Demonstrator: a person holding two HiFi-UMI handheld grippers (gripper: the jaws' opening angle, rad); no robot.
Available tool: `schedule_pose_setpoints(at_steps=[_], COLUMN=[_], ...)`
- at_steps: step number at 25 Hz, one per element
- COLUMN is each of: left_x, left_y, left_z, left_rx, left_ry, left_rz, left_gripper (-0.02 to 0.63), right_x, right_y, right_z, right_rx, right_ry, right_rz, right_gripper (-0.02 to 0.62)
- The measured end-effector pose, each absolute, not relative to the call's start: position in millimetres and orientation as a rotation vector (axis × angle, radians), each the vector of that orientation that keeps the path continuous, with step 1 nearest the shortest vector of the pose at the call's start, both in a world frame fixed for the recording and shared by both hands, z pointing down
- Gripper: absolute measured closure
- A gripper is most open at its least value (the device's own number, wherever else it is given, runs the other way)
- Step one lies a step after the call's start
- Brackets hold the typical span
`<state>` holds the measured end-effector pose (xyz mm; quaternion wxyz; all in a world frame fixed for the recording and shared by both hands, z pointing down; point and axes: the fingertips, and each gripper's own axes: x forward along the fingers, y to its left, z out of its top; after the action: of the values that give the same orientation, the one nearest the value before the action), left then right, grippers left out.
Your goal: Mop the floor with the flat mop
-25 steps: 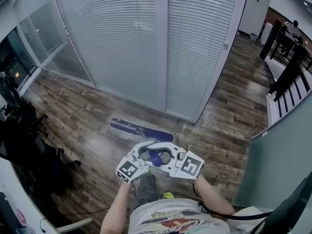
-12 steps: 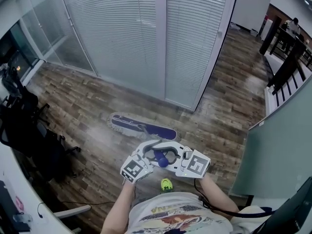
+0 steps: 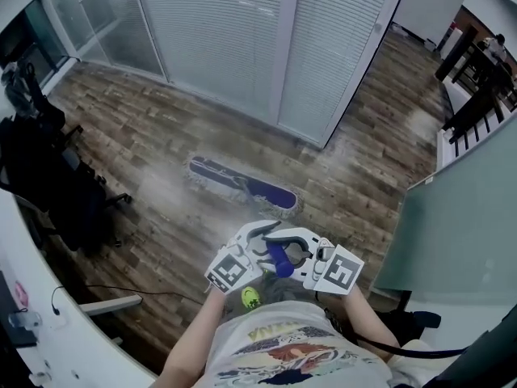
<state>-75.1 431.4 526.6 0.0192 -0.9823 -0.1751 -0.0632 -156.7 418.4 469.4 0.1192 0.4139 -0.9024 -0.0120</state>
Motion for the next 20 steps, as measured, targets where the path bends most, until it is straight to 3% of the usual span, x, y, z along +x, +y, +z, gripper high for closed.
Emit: schedule_pose_setpoints(at_steps=[11, 20], left_x=[-151.4, -162.0], left_y=[495.2, 486.6], left_z=[554.9, 581.4], left_rx=[-2.983, -2.953], left_ry=[-0.614, -0.615], left_rz=[-0.247, -0.265], left_gripper=[0.453, 0.452], right_x=[-236.2, -251.6], right_y=[480.0, 472.8], right_z=[499.1, 524.0], right_rx=[1.174, 1.055], right_ry=[-2.670, -2.725], right_rz=[0.058, 0.114], right_gripper=[0.417, 0.396])
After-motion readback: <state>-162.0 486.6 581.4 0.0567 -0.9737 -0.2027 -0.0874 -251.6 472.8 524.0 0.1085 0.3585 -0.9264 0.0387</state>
